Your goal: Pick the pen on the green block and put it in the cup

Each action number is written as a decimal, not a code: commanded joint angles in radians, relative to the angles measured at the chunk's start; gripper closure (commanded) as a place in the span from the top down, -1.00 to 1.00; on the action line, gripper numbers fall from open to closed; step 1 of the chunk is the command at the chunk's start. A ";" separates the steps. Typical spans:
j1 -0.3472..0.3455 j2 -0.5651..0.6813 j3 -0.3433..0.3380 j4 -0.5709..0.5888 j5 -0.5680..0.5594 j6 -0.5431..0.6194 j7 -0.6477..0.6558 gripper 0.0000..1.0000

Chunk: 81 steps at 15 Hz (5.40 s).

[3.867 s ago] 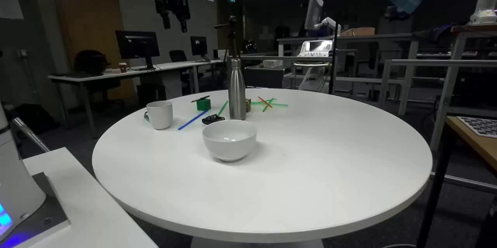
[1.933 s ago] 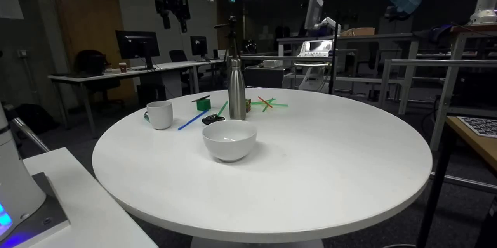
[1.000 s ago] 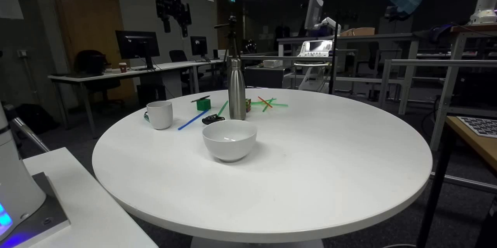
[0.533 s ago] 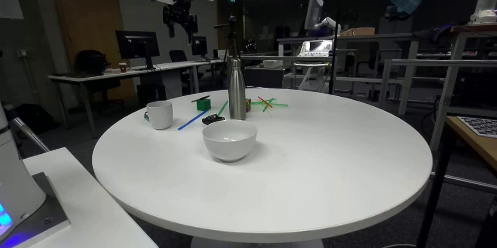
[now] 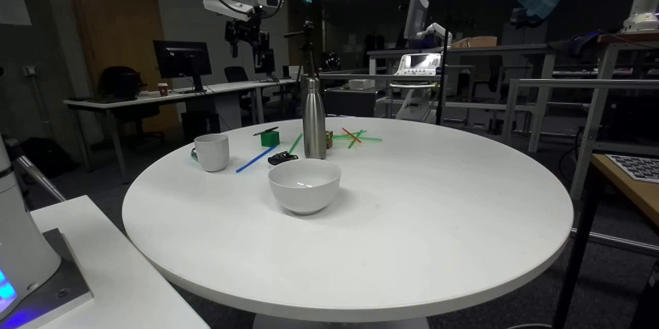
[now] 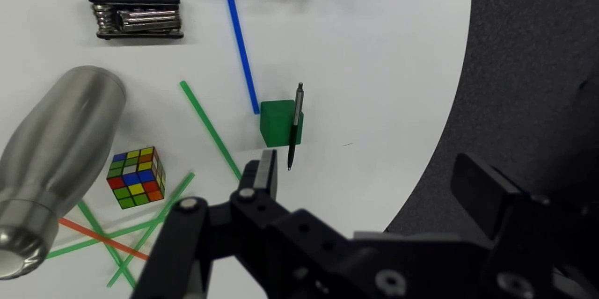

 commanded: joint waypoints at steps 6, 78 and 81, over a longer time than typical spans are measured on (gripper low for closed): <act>-0.016 0.173 0.059 0.142 -0.252 -0.035 0.120 1.00; 0.075 0.668 0.123 0.509 -0.401 -0.131 0.284 1.00; 0.073 0.677 0.125 0.521 -0.398 -0.123 0.282 1.00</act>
